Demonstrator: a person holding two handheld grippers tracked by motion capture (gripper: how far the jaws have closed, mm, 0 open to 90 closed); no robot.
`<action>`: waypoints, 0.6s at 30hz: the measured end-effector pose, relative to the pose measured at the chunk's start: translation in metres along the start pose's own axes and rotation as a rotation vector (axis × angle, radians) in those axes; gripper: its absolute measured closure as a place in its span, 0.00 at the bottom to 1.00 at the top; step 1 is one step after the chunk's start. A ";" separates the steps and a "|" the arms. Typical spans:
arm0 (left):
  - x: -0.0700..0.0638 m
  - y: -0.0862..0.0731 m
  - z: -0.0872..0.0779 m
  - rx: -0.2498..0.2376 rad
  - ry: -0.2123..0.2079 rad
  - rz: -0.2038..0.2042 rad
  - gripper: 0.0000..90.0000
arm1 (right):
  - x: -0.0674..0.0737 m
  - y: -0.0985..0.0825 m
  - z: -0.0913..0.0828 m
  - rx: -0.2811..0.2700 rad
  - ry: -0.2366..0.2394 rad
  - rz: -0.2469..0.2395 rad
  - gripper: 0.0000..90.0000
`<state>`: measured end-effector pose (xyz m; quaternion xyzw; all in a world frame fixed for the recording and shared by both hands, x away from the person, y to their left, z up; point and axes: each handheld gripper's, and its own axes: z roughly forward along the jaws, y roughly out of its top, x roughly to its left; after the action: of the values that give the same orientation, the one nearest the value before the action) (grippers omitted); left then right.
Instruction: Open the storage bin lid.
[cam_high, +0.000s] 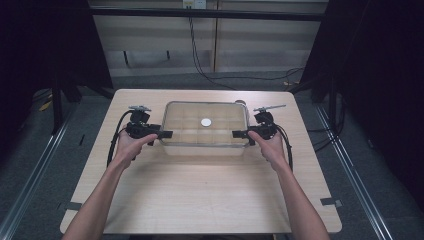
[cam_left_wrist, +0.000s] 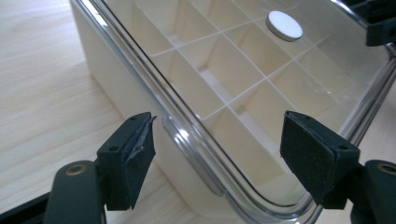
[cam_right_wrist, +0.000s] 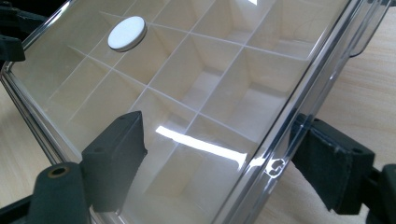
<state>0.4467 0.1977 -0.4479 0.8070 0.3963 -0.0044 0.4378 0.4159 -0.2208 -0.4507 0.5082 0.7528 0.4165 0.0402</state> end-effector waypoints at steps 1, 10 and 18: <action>-0.001 0.000 0.002 0.003 -0.009 -0.010 0.30 | 0.000 0.000 0.000 -0.001 -0.002 0.000 0.21; -0.004 0.001 0.003 0.014 0.007 -0.006 0.27 | 0.001 0.000 -0.003 -0.022 -0.029 0.016 0.31; -0.008 0.001 0.000 0.006 0.038 0.020 0.29 | 0.003 -0.001 -0.006 -0.041 -0.058 0.017 0.35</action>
<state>0.4421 0.1922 -0.4446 0.8121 0.3965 0.0140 0.4279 0.4106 -0.2220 -0.4458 0.5255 0.7382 0.4173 0.0686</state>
